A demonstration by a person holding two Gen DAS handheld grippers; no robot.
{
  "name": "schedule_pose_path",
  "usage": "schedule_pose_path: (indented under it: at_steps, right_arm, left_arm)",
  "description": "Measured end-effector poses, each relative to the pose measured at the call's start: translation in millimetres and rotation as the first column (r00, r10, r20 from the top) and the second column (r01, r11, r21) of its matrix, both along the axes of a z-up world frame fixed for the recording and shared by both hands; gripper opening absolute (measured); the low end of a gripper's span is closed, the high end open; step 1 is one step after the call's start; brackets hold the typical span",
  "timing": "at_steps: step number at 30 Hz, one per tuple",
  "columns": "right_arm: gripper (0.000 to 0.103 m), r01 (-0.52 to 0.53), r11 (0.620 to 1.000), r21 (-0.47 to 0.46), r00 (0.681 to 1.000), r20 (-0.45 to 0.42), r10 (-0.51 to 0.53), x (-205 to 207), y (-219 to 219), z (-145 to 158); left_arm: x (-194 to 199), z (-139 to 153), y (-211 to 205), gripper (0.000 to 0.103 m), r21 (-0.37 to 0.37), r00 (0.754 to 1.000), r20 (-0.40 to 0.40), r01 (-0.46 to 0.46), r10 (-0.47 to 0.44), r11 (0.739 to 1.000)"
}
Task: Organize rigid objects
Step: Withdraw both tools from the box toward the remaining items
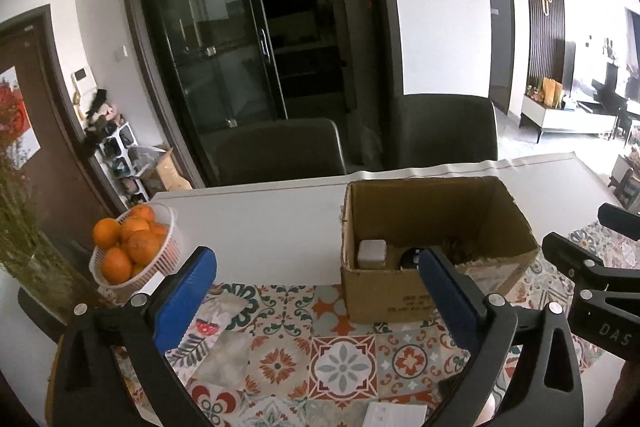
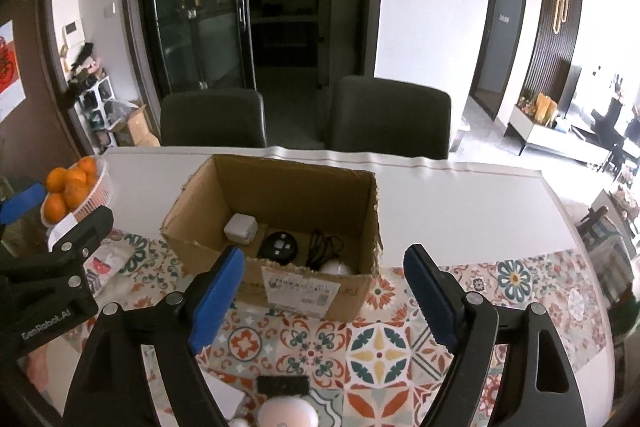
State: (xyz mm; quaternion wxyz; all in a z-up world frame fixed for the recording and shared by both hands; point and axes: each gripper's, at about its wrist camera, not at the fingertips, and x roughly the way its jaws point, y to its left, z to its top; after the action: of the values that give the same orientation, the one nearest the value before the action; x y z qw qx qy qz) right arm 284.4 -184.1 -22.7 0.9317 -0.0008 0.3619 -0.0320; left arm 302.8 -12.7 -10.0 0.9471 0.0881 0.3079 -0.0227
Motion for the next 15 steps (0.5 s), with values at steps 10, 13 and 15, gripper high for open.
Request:
schedule_pose_path:
  at_steps: [10,13,15]
  right_arm:
    - [0.085,-0.011,1.0,0.02,0.999,0.034,0.011,-48,11,2]
    - [0.085,-0.017,0.999,0.035,0.999,0.035,0.015,-59,13,-2]
    - [0.085,-0.019,0.999,0.042,0.999,0.033,0.018,-65,14,-6]
  left_arm:
    - [-48,2,13,0.103,-0.026,1.0,-0.01,-0.014,0.013,1.0]
    - [-58,-3,14,0.103,-0.034,0.999,-0.029,-0.017,0.016,0.999]
    - [-64,-6,15,0.103,-0.036,0.999,-0.037,-0.021,0.02,0.999]
